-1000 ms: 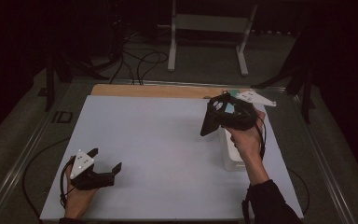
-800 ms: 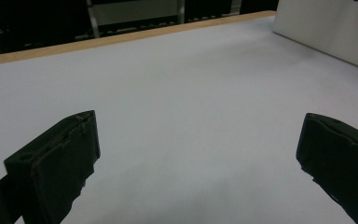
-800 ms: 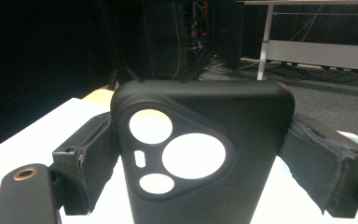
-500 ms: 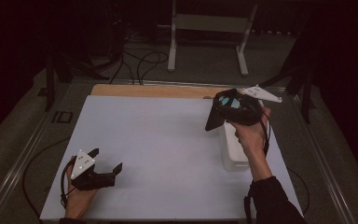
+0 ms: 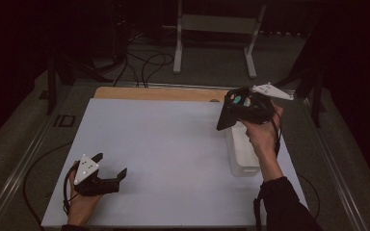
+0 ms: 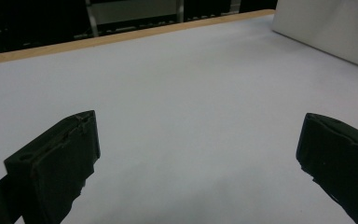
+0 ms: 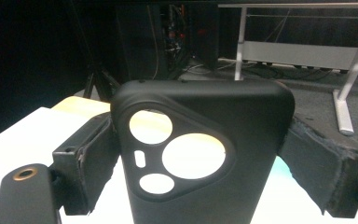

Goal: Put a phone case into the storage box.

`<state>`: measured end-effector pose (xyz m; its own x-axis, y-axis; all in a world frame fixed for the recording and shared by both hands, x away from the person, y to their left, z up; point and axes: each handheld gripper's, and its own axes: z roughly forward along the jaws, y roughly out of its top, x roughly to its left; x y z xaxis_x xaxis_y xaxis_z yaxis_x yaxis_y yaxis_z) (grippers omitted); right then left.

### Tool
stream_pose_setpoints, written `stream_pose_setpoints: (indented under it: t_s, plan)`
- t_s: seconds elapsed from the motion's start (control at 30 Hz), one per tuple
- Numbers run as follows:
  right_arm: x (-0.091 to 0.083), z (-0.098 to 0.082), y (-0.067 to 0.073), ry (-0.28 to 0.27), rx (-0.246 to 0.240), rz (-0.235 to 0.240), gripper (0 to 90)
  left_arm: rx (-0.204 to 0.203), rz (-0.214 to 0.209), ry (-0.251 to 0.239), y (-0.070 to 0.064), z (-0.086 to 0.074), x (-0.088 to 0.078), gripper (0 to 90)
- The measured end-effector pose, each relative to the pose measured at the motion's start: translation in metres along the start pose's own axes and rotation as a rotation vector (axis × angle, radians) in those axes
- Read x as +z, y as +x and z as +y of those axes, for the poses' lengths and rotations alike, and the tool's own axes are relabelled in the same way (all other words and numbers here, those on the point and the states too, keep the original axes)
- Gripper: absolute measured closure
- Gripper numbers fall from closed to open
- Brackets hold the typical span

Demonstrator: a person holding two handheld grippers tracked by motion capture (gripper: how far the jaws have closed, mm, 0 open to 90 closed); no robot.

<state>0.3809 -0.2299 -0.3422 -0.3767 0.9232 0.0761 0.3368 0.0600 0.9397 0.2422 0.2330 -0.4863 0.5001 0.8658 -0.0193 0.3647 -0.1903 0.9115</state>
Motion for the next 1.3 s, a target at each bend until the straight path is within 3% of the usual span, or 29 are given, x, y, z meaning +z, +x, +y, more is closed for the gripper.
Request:
stream_pose_setpoints:
  t_s: [1.3]
  plan:
    - [0.019,0.001,-0.034,0.025,0.039,-0.125,13.5,0.006,0.001,0.004,-0.001,0.0,0.0,0.1]
